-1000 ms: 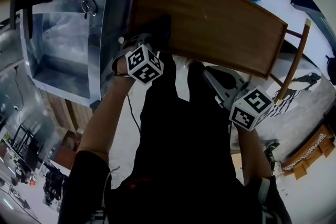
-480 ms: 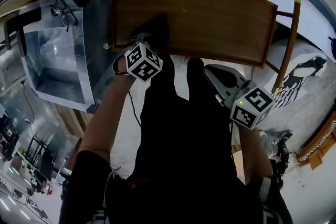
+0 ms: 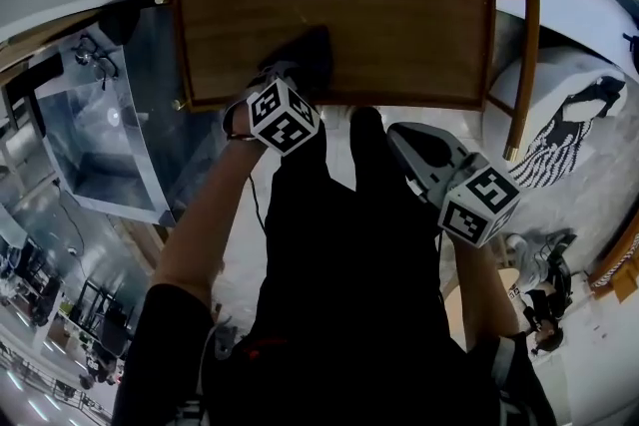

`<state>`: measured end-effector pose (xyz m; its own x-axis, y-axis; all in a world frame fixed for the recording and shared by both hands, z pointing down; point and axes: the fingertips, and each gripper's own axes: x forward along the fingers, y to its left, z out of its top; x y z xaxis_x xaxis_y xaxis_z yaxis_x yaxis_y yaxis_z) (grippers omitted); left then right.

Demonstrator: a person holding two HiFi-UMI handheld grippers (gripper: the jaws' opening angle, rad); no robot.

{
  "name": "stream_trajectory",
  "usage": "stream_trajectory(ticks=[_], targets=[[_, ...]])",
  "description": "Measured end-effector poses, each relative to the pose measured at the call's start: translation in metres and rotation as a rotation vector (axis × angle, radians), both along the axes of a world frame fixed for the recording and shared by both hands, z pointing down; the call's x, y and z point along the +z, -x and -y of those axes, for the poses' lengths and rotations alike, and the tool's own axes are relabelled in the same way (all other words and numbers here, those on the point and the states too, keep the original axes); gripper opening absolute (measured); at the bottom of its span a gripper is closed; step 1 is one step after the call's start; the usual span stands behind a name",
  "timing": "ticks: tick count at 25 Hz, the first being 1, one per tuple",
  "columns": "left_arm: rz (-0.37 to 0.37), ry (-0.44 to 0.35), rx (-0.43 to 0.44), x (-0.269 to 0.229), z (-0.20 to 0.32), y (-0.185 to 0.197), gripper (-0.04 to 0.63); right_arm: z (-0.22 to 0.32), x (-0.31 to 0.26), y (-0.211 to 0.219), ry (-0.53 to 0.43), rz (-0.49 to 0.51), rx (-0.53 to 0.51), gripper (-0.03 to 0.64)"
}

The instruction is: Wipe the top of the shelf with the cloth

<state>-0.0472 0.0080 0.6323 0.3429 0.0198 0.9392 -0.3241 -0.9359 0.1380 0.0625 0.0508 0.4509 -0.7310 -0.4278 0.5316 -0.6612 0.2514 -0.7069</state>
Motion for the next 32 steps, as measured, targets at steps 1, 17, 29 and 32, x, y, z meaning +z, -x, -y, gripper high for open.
stream_trajectory(ticks=[1,17,29,32], targets=[[-0.003,0.002,0.014,0.0,-0.001,-0.008,0.037,-0.002,0.0,-0.006,0.001,0.0,0.014,0.005],[-0.04,0.011,0.214,0.0,-0.021,-0.129,0.037,-0.029,0.0,-0.09,-0.008,0.001,0.174,0.005],[-0.071,0.02,0.359,-0.002,-0.034,-0.2,0.037,-0.037,0.001,-0.125,-0.004,0.006,0.267,0.005],[-0.083,0.03,0.383,-0.002,-0.037,-0.214,0.037,-0.039,0.001,-0.131,-0.006,0.007,0.285,0.005]])
